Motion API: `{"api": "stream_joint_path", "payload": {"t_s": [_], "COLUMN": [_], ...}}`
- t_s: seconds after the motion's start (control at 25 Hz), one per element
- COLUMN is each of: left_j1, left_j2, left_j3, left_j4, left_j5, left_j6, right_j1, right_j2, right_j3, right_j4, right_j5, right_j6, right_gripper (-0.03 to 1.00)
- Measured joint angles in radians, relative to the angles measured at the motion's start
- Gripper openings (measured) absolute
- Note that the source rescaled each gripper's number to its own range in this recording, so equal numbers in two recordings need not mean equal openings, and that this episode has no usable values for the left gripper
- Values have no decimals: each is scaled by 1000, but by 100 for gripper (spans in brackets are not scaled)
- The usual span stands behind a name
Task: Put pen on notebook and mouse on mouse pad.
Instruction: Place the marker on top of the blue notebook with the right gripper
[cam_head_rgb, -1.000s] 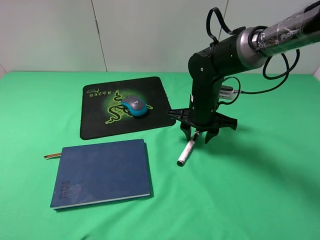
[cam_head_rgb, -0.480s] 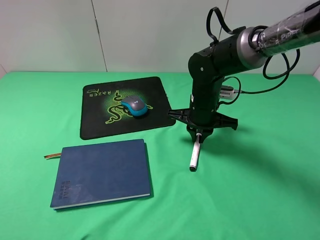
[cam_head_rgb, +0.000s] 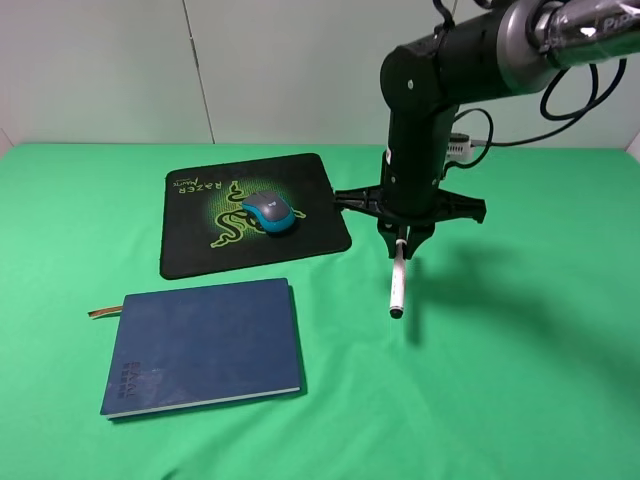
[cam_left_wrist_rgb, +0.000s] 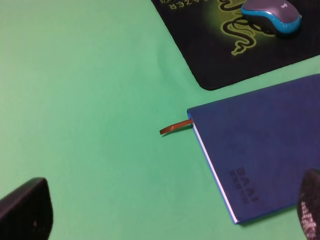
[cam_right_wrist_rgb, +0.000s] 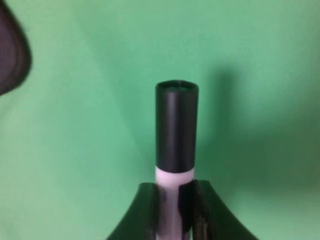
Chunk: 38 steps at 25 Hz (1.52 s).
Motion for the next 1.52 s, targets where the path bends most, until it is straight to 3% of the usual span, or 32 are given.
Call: {"api": "stream_joint_path", "payload": {"t_s": [0.28, 0.48, 0.96, 1.2, 1.52], "left_j1": [0, 0, 0, 0, 0], "left_j2": [0, 0, 0, 0, 0], "left_j3": [0, 0, 0, 0, 0], "left_j4": [0, 0, 0, 0, 0], "left_j5": [0, 0, 0, 0, 0], "left_j6": [0, 0, 0, 0, 0], "right_j1": [10, 80, 298, 356, 416], "right_j2": [0, 0, 0, 24, 140], "right_j3": [-89, -122, -123, -131, -249], "right_j4": [68, 70, 84, 153, 170], "right_j5": [72, 78, -11, -59, -67], "right_j6": [-131, -151, -136, -132, -132], "right_gripper": [1, 1, 1, 1, 1]}}
